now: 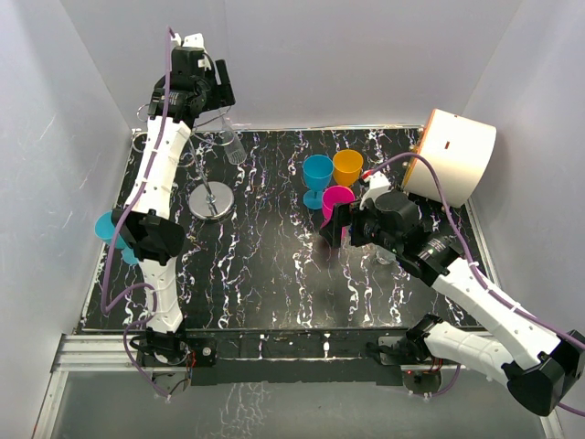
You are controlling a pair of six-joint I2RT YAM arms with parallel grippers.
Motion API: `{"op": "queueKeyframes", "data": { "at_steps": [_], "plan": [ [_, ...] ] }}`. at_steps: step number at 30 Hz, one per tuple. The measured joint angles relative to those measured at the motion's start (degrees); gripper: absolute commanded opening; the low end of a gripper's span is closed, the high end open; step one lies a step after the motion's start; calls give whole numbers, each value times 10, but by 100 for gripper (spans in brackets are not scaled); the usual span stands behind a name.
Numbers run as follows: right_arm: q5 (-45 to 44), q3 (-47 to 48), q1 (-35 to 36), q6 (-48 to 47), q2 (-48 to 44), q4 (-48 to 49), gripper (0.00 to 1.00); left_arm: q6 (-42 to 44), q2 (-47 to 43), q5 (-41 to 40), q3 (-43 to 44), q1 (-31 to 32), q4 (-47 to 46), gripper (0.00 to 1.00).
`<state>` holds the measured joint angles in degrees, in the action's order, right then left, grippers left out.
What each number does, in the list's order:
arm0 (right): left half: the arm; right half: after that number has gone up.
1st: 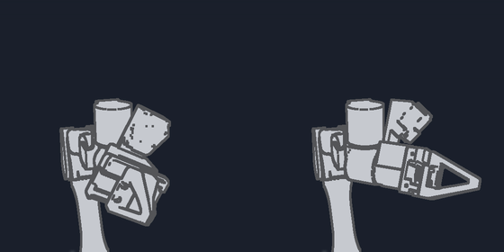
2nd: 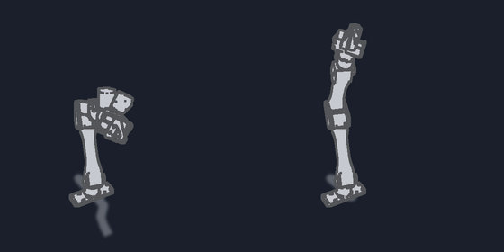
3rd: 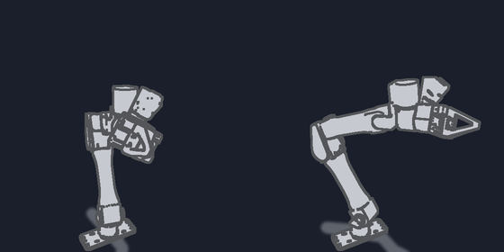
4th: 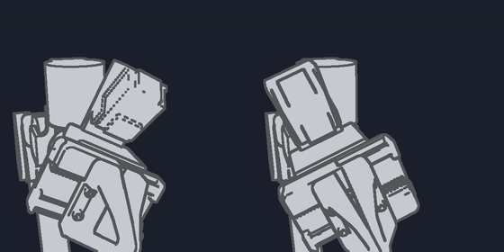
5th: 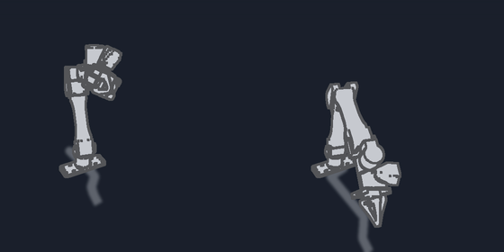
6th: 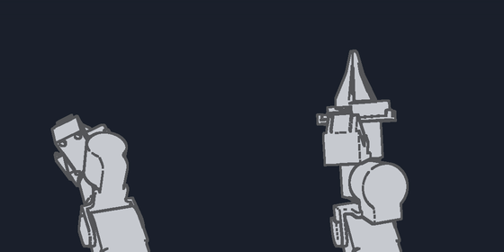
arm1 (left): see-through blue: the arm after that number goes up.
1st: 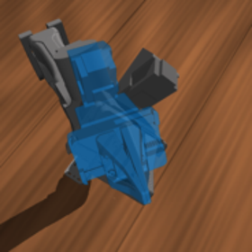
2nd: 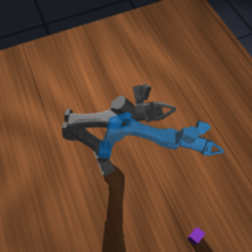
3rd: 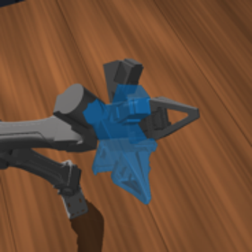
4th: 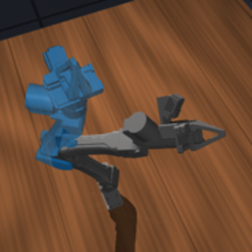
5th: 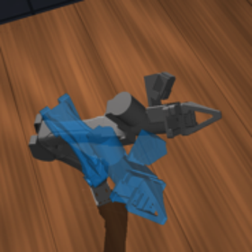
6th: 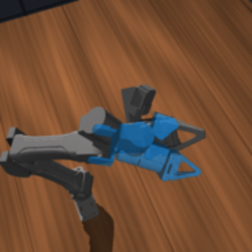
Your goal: Take the wine glass off the wine glass rack
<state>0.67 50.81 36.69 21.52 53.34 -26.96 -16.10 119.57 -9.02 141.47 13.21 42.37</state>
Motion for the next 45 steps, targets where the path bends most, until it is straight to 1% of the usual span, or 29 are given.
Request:
{"op": "queueKeyframes", "data": {
  "at_steps": [3,11,17,45],
  "plan": [
    [0,0,0,0,0,1,98,0,0,-1,0,0,0,72],
    [0,0,0,3,0,1,98,0,0,0,0,0,-2,59],
    [0,0,0,6,0,1,98,0,0,2,0,1,-4,55],
    [8,0,0,11,0,1,98,5,-10,-9,0,1,-8,53]
  ]
}}
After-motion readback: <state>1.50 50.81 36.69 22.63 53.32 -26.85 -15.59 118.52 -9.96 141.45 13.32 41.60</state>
